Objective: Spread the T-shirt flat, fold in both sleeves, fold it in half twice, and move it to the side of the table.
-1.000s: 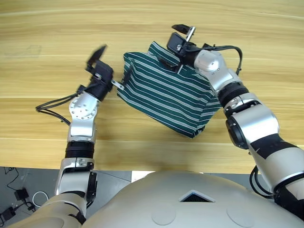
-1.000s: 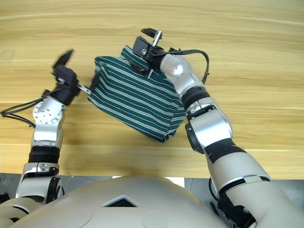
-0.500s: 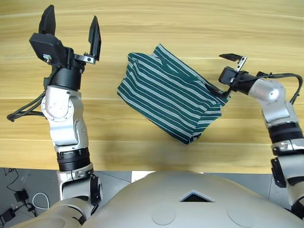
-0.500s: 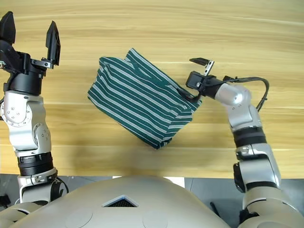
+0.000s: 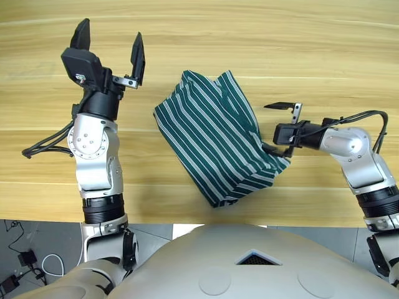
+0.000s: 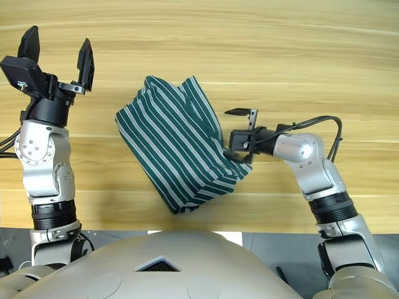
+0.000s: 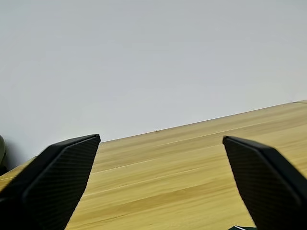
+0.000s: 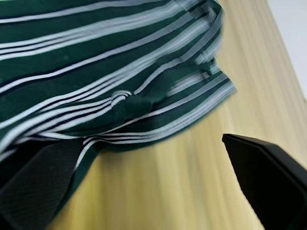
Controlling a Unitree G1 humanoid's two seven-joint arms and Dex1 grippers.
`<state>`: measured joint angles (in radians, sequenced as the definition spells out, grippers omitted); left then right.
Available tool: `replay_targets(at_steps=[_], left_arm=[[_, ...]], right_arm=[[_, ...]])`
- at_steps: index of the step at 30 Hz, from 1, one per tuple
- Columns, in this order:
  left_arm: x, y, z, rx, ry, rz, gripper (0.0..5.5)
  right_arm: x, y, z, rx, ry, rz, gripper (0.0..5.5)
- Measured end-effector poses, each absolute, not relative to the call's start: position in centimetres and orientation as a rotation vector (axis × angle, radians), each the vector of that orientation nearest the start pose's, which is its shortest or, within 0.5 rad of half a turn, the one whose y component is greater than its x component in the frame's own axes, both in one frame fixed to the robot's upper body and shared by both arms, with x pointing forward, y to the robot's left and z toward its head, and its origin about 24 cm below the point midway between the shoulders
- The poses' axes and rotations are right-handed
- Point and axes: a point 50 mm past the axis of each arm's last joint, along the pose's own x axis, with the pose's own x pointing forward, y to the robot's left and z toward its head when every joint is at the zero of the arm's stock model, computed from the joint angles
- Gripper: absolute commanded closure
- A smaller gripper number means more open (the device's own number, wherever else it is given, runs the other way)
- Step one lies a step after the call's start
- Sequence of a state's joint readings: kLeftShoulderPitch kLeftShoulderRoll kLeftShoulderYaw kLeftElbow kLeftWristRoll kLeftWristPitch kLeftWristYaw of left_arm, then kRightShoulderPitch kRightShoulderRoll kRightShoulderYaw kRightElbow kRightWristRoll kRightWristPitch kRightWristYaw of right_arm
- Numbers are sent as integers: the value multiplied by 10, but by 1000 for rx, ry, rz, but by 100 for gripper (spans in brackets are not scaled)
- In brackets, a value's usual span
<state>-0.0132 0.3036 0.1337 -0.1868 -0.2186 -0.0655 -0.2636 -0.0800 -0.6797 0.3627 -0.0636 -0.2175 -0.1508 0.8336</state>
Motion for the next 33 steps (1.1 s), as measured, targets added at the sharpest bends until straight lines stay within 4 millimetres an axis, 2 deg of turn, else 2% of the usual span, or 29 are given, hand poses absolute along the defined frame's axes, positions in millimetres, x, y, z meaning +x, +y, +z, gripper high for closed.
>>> replay_targets(at_steps=[11,15,18,21,23,26,28,31,33], left_arm=[[250,201,106,120,-259,-236,76],[251,200,102,111,-245,-242,76],[252,201,100,109,-238,-238,76],[254,201,100,108,-237,-243,76],[255,202,98,106,-231,-240,76],[256,203,98,104,-236,-233,76],[258,202,97,96,-239,-232,76],[263,198,95,83,-234,-242,76],[265,198,96,84,-243,-246,76]], right_arm=[[215,-139,45,-886,168,1317,10],[227,-143,49,-905,176,1316,10],[261,-166,74,-990,171,1184,10],[285,-163,116,-1056,41,1115,10],[291,-159,124,-1071,11,1116,10],[302,-149,117,-1028,15,1132,10],[311,-132,102,-984,24,1153,10],[325,-86,66,-896,67,1181,10],[337,-59,59,-844,57,1129,10]])
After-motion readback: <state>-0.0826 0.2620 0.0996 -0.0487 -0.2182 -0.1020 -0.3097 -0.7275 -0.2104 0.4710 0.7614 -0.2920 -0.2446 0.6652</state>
